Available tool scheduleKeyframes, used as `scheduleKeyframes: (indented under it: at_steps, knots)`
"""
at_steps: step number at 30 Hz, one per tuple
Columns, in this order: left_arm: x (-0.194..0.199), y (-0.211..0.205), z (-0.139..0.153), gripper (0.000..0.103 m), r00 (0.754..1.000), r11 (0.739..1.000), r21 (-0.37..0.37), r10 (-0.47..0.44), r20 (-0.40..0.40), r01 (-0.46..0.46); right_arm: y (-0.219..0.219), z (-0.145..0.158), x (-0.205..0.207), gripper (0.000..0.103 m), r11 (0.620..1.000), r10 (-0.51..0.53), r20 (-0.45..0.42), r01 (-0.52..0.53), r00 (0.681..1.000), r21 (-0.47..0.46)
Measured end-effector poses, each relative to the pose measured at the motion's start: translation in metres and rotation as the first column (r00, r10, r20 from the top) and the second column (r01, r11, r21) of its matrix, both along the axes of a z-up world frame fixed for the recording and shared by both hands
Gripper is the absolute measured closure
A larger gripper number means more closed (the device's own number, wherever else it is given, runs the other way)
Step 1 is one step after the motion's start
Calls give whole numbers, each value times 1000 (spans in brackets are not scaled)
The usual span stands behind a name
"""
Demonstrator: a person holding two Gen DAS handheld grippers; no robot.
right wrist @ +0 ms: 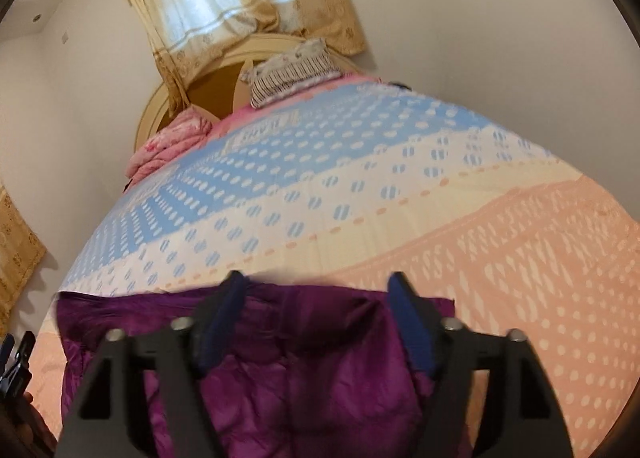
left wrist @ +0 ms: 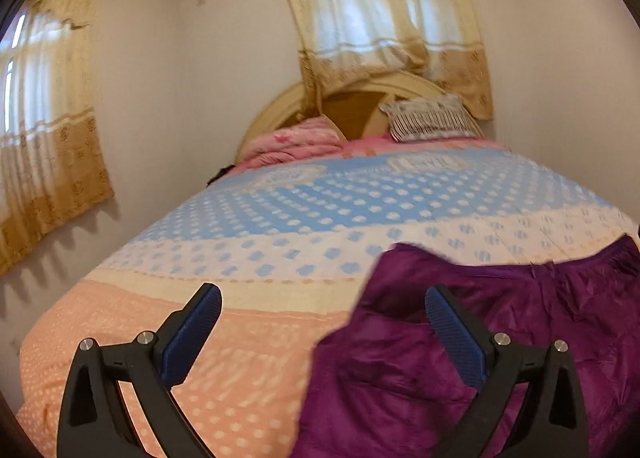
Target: Fold large clothes
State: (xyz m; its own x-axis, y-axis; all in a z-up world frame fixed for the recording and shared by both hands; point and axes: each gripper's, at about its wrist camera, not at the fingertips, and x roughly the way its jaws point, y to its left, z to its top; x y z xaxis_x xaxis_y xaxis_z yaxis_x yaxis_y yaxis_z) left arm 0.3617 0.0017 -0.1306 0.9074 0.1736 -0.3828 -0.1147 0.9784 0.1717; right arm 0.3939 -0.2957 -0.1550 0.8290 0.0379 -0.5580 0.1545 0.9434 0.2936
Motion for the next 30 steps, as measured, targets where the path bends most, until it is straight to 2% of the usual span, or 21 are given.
scheduleKeyframes:
  at_steps: [2,4,5,6,8,11,13,15,19,27,30]
  knots:
    - [8,-16,-9,1,1000,999,34,-14,-16,15,21,-2,3,27,998,46,-17,-46,999,-33]
    - [21,-31,-17,1,999,998,67,-7,-39,10,50,-10,10,36,987,109,-64,-116,992,-111]
    - [27,-36,-19,1,998,998,68,-14,-57,18,64,-15,14,48,977,140,-89,-152,986,-150]
    - [34,-43,-23,1,996,996,78,-27,-82,33,75,-19,17,54,969,157,-107,-174,982,-174]
    - [50,-56,-36,1,994,988,152,2,-107,14,90,-28,25,55,954,159,-147,-190,976,-231]
    - [74,-56,-57,1,986,981,194,52,-159,-21,93,-41,37,55,934,116,-175,-167,978,-315]
    - [90,-47,-73,1,971,986,156,85,-223,-50,82,-53,44,55,942,84,-193,-141,978,-305]
    - [99,-41,-80,1,964,992,116,86,-253,-58,74,-63,48,55,948,61,-206,-121,977,-293]
    - [108,-45,-91,1,954,992,121,74,-289,-40,70,-70,49,54,955,53,-211,-111,976,-274]
    - [118,-40,-98,1,932,998,56,43,-360,-24,70,-77,54,54,957,45,-237,-110,970,-267]
    - [119,-41,-100,1,927,998,57,45,-372,-25,70,-79,58,54,955,44,-249,-114,967,-274]
